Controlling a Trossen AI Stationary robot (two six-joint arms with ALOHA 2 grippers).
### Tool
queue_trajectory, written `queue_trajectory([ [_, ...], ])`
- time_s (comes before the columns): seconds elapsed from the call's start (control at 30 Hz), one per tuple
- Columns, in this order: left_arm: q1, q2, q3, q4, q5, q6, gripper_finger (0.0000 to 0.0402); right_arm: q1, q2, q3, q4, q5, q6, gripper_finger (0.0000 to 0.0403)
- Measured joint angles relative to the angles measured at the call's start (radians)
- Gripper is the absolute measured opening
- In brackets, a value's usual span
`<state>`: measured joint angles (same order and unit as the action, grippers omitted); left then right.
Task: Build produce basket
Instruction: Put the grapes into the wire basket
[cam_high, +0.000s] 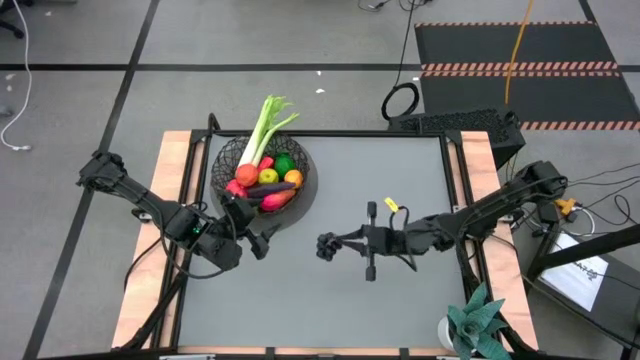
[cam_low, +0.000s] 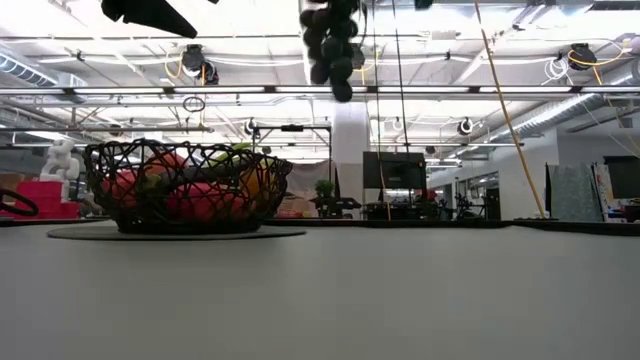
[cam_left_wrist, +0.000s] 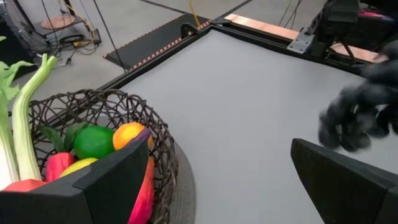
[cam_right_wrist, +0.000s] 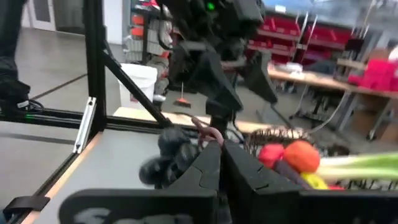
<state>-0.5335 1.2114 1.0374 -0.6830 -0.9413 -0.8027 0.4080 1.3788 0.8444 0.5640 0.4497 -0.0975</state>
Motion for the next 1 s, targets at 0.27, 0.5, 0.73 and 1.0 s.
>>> queue_trajectory([
  [0.27, 0.000, 0.000, 0.000, 0.000, 0.002, 0.000, 0.0390, 0.108, 0.000, 0.000, 0.080, 0.106, -0.367, 0.0002],
  [0.5, 0.000, 0.000, 0.000, 0.000, 0.002, 0.000, 0.0390, 0.212, 0.000, 0.000, 0.157, 0.219, -0.719, 0.0002],
  [0.73, 0.000, 0.000, 0.000, 0.000, 0.002, 0.000, 0.0390, 0.303, 0.001, 0.000, 0.203, 0.282, -1.024, 0.0002],
  [1.0, 0.000, 0.000, 0.000, 0.000, 0.002, 0.000, 0.0390, 0.374, 0.001, 0.001, 0.237, 0.284, -1.237, 0.0002],
])
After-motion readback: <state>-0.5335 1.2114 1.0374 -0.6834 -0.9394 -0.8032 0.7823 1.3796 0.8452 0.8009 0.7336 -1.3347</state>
